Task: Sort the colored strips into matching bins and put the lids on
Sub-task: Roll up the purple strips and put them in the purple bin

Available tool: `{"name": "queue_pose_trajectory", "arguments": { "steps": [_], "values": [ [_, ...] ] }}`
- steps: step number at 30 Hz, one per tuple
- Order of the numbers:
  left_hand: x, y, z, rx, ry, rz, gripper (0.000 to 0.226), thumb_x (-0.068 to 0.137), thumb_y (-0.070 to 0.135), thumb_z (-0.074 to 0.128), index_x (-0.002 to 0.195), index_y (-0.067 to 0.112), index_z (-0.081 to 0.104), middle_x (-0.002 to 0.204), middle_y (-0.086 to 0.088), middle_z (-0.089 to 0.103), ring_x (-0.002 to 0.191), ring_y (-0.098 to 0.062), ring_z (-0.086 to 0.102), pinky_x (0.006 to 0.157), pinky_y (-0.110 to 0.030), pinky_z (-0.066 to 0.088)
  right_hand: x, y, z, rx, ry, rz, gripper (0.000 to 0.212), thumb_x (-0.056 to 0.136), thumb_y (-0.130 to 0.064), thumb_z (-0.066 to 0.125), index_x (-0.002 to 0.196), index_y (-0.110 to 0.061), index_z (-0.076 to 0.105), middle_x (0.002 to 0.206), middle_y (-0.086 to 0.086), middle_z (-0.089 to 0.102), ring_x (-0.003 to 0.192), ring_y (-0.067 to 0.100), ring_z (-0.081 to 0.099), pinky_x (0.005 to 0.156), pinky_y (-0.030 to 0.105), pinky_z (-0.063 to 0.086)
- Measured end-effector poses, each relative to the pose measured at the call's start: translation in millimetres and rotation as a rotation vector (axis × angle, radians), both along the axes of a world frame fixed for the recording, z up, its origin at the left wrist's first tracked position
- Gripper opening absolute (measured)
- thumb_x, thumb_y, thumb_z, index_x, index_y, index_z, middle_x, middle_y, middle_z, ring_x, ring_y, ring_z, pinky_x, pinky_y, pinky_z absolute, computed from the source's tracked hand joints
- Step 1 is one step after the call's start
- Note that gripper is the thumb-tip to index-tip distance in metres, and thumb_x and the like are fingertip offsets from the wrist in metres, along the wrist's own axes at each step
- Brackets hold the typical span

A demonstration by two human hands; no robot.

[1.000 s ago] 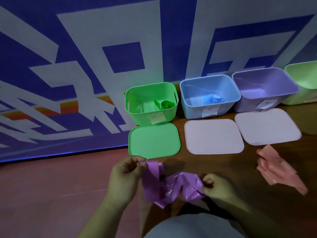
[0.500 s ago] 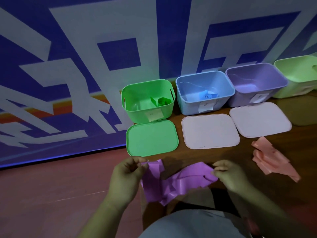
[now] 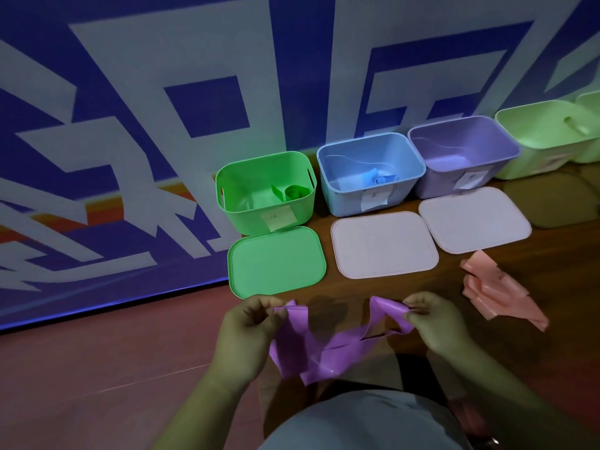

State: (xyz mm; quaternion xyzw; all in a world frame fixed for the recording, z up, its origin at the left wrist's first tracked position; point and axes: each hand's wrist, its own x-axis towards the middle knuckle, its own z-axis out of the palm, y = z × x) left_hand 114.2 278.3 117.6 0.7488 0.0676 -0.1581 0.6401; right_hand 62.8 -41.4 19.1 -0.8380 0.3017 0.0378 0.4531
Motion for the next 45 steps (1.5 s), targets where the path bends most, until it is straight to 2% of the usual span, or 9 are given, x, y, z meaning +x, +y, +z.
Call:
{"name": "queue_pose_trajectory", "arguments": {
  "steps": [5, 8, 15, 19, 25, 28, 32, 39, 45],
  "values": [
    [-4, 0, -2, 0.037, 0.003, 0.011, 0.021, 0.089, -0.004, 0.065, 0.081, 0.014, 0.073, 0.077, -0.002, 0.075, 0.069, -0.009, 0.063, 0.069, -0.028, 0.051, -9, -6, -2, -0.205, 0.066, 0.049, 0.023, 0.078, -0.013, 0.073, 0.087, -0.031, 0.064, 0.097, -0.006, 0.063, 0.089, 0.017, 0.062, 0.081, 0.034, 0.049],
    [-6, -2, -3, 0.035, 0.008, 0.018, 0.019, 0.089, -0.004, 0.064, 0.081, 0.011, 0.072, 0.076, -0.003, 0.074, 0.069, -0.010, 0.062, 0.068, -0.029, 0.050, -15, -2, -2, -0.170, 0.061, 0.088, 0.020, 0.080, -0.014, 0.071, 0.080, -0.032, 0.063, 0.091, -0.009, 0.065, 0.086, 0.014, 0.064, 0.078, 0.035, 0.051],
    [-10, -6, -4, 0.019, 0.028, 0.027, 0.013, 0.090, -0.005, 0.064, 0.086, 0.006, 0.071, 0.077, -0.006, 0.073, 0.070, -0.014, 0.060, 0.069, -0.031, 0.048, -10, 12, 1, -0.270, -0.090, 0.401, 0.028, 0.080, -0.010, 0.070, 0.103, -0.025, 0.069, 0.102, -0.014, 0.060, 0.084, 0.007, 0.061, 0.074, 0.021, 0.043],
    [-13, -6, -6, 0.027, 0.036, 0.028, 0.014, 0.090, -0.004, 0.065, 0.088, 0.008, 0.072, 0.078, -0.006, 0.073, 0.071, -0.015, 0.059, 0.070, -0.033, 0.047, 2, 16, -3, -0.262, -0.016, 0.529, 0.038, 0.082, -0.010, 0.067, 0.117, -0.026, 0.067, 0.112, -0.020, 0.063, 0.093, 0.003, 0.063, 0.082, 0.017, 0.046],
    [-18, -5, -4, 0.025, 0.004, 0.031, 0.014, 0.089, -0.006, 0.064, 0.089, 0.005, 0.072, 0.077, -0.005, 0.072, 0.070, -0.012, 0.060, 0.063, -0.019, 0.049, 0, 18, -3, -0.256, 0.073, 0.365, 0.004, 0.083, -0.022, 0.070, 0.085, -0.026, 0.069, 0.085, -0.006, 0.073, 0.080, 0.014, 0.067, 0.071, 0.026, 0.051],
    [-18, -6, 0, 0.021, -0.015, 0.039, 0.014, 0.089, -0.007, 0.064, 0.088, 0.006, 0.071, 0.078, -0.006, 0.072, 0.070, -0.011, 0.060, 0.063, -0.019, 0.049, -5, 16, -2, -0.262, 0.105, 0.256, 0.012, 0.080, -0.025, 0.076, 0.078, -0.025, 0.065, 0.074, -0.009, 0.065, 0.072, 0.015, 0.061, 0.062, 0.025, 0.042],
    [-17, -13, 10, 0.015, -0.057, 0.028, 0.018, 0.088, -0.008, 0.064, 0.085, 0.008, 0.071, 0.078, -0.003, 0.074, 0.070, -0.008, 0.064, 0.065, -0.017, 0.050, -9, 10, -4, -0.161, 0.149, 0.164, 0.026, 0.072, -0.007, 0.080, 0.082, -0.026, 0.064, 0.073, -0.010, 0.064, 0.073, 0.017, 0.063, 0.067, 0.024, 0.045],
    [-12, -22, 28, 0.035, -0.129, 0.034, 0.018, 0.087, -0.008, 0.066, 0.084, 0.009, 0.072, 0.074, -0.003, 0.072, 0.069, -0.007, 0.064, 0.065, -0.015, 0.050, -1, 5, 46, -0.039, 0.004, 0.212, 0.033, 0.078, 0.006, 0.066, 0.092, -0.024, 0.070, 0.087, -0.010, 0.071, 0.080, 0.004, 0.067, 0.060, 0.006, 0.046],
    [-6, -34, 52, 0.020, -0.182, 0.050, 0.015, 0.089, -0.006, 0.064, 0.090, 0.007, 0.072, 0.084, -0.013, 0.072, 0.075, -0.012, 0.066, 0.069, -0.019, 0.053, 4, -2, 102, -0.303, -0.235, 0.409, 0.027, 0.083, -0.006, 0.069, 0.095, -0.030, 0.071, 0.083, -0.016, 0.068, 0.076, -0.002, 0.063, 0.067, 0.006, 0.046]
  ]
}}
